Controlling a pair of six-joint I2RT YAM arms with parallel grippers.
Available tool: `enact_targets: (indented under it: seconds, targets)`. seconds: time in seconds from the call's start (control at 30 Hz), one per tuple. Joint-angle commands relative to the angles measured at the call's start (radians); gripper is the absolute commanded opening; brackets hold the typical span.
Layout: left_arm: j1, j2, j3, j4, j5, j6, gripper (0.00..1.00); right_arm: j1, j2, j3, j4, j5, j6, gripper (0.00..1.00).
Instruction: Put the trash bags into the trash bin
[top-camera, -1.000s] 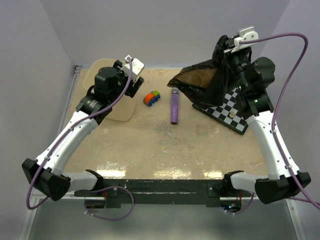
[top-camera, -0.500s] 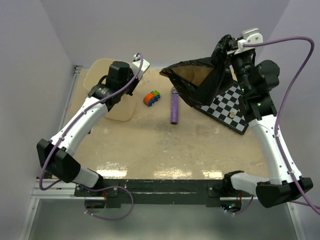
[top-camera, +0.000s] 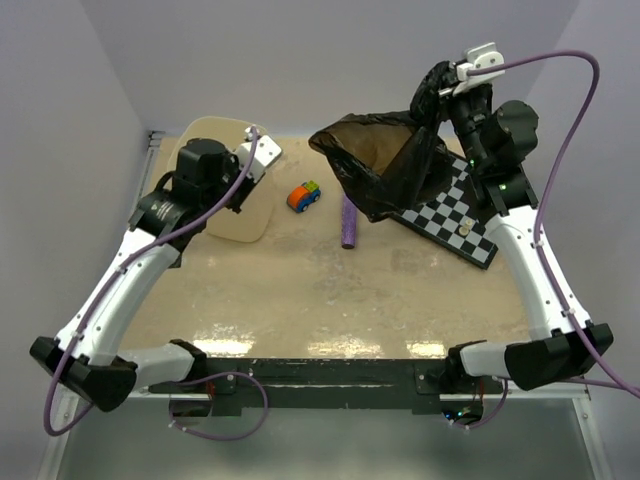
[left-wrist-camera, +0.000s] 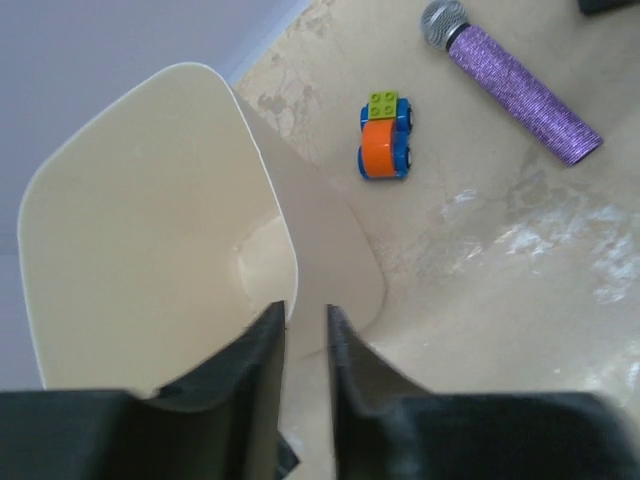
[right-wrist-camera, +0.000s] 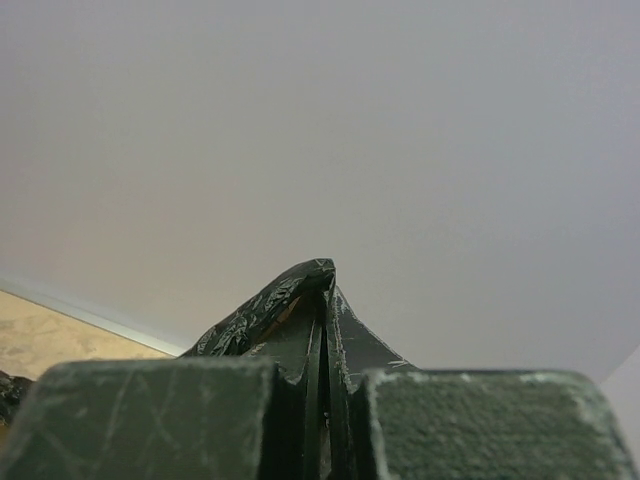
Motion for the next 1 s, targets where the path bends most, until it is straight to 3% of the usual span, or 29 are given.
enact_targets:
  seconds: [0.0,0.03,0.13,0.33,0.4,0.5,0.77,0.8,0.83,0.97]
  targets:
    - [0.002,-0.044,-0.053,0.014,0.000,0.006,0.42,-0.002,0.014,0.071,0.067,-0.015,0.031,0.00]
    - [0.002,-0.034,-0.044,0.034,-0.009,0.003,0.48,-0.002,0.019,0.077,0.064,-0.018,0.034,0.00]
    - [0.002,0.038,-0.006,0.071,-0.017,-0.023,0.52,-0.002,0.027,0.086,0.063,-0.024,0.036,0.00]
    - [0.002,0.212,0.082,0.090,-0.002,-0.021,0.46,-0.002,0.014,0.074,0.057,-0.021,0.024,0.00]
    - [0.003,0.268,0.141,0.036,-0.014,-0.031,0.34,-0.002,0.002,0.065,0.058,-0.018,0.019,0.00]
    - [0.003,0.278,0.189,-0.044,0.040,-0.027,0.00,-0.002,-0.018,0.055,0.055,-0.015,0.005,0.00]
    - [0.003,0.079,0.070,-0.144,0.014,-0.005,0.00,-0.002,-0.056,0.000,0.060,0.005,0.008,0.00]
    - [0.003,0.050,0.050,-0.127,0.011,-0.013,0.05,-0.004,-0.055,-0.003,0.067,0.005,0.017,0.00]
    - [0.003,0.042,0.042,-0.115,0.015,-0.013,0.17,-0.002,-0.052,-0.006,0.070,0.003,0.026,0.00]
    - [0.003,0.071,0.057,-0.130,0.073,-0.020,0.27,-0.002,-0.035,0.005,0.069,-0.010,0.046,0.00]
